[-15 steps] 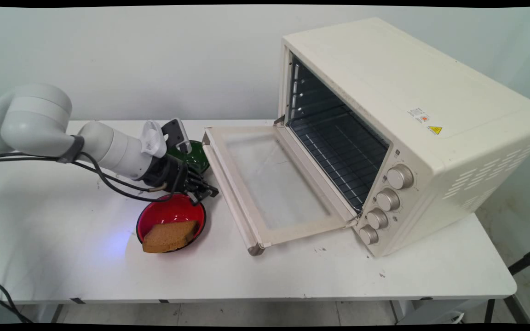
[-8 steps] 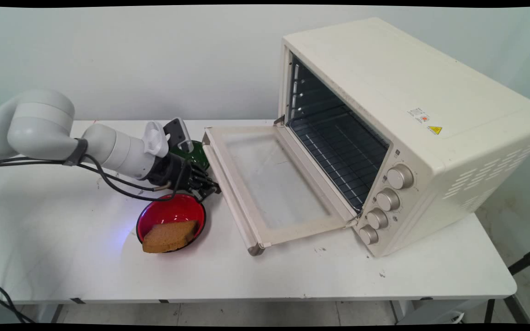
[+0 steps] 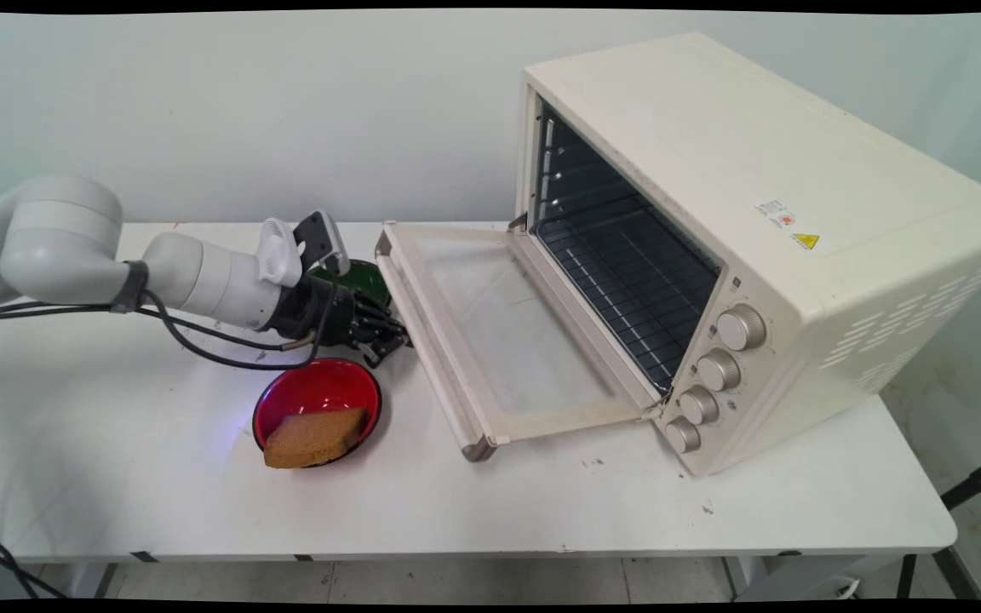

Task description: Close the oven

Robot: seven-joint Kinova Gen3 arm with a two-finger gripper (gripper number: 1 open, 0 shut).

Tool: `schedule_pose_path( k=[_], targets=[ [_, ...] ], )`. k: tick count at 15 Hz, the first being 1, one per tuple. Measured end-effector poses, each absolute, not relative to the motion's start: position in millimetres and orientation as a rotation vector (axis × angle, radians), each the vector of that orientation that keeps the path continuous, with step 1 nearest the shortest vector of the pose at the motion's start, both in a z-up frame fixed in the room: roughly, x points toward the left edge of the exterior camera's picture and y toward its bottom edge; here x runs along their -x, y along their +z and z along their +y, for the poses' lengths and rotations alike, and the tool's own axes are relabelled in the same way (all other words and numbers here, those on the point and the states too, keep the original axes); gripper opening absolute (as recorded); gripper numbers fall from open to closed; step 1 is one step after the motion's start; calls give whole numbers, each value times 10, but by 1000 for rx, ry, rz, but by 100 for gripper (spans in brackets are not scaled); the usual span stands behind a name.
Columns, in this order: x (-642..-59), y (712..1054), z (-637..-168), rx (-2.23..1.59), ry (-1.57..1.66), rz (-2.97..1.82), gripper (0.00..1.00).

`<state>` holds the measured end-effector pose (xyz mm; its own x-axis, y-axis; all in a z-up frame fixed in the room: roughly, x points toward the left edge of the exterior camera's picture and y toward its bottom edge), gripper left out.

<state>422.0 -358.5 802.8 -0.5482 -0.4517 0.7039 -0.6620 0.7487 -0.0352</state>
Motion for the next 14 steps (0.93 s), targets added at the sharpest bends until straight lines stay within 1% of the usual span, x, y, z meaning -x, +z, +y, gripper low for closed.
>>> schedule_pose_path(
  k=[4, 8, 14],
  targets=[
    [-4251, 8080, -3554, -806, 411, -2186, 0],
    [-4277, 8206, -3519, -771, 439, -2096, 0],
    [-4230, 8541, -3527, -723, 474, -1930, 0]
  ],
)
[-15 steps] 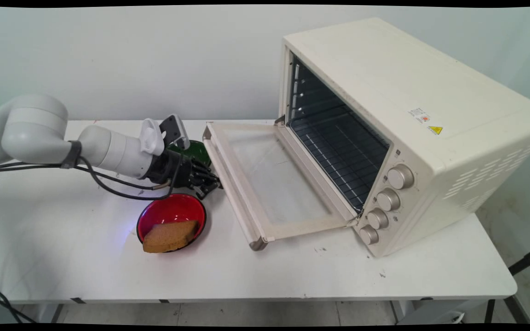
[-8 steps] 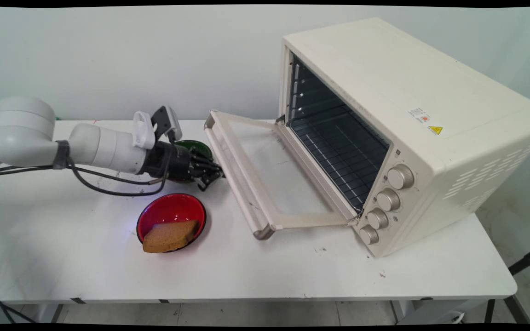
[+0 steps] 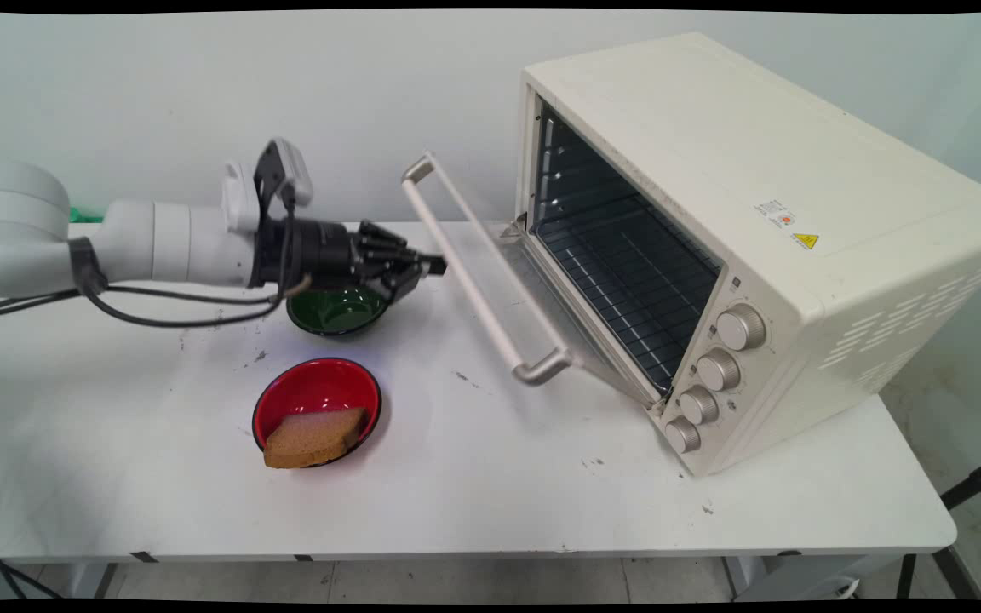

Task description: Close the oven

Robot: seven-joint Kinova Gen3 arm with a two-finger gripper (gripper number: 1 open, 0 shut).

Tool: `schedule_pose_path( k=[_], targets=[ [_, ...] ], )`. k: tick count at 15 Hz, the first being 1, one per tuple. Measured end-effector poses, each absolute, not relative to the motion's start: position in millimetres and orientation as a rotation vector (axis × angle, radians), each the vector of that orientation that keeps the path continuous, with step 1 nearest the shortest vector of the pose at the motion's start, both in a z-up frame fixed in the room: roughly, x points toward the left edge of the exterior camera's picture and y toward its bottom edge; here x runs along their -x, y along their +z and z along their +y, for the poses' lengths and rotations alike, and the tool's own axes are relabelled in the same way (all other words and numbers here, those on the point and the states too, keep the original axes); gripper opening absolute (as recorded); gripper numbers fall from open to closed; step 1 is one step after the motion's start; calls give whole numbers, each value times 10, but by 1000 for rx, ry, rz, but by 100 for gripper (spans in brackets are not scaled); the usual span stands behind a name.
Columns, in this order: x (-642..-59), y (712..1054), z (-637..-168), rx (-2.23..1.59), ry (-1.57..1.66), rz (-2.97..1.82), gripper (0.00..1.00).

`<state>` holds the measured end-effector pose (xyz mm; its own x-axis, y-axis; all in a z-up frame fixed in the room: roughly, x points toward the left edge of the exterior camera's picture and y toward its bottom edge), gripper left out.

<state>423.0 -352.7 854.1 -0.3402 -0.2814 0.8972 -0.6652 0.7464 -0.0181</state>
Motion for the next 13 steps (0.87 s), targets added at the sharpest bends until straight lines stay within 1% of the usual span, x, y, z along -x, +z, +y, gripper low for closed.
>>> schedule_pose_path(
  k=[4, 7, 13],
  targets=[
    [-4126, 8816, -3592, -686, 496, -1826, 0],
    [-4074, 8958, -3632, -666, 505, -1783, 0],
    [-4083, 9095, -3637, -635, 515, -1768, 0]
  ],
)
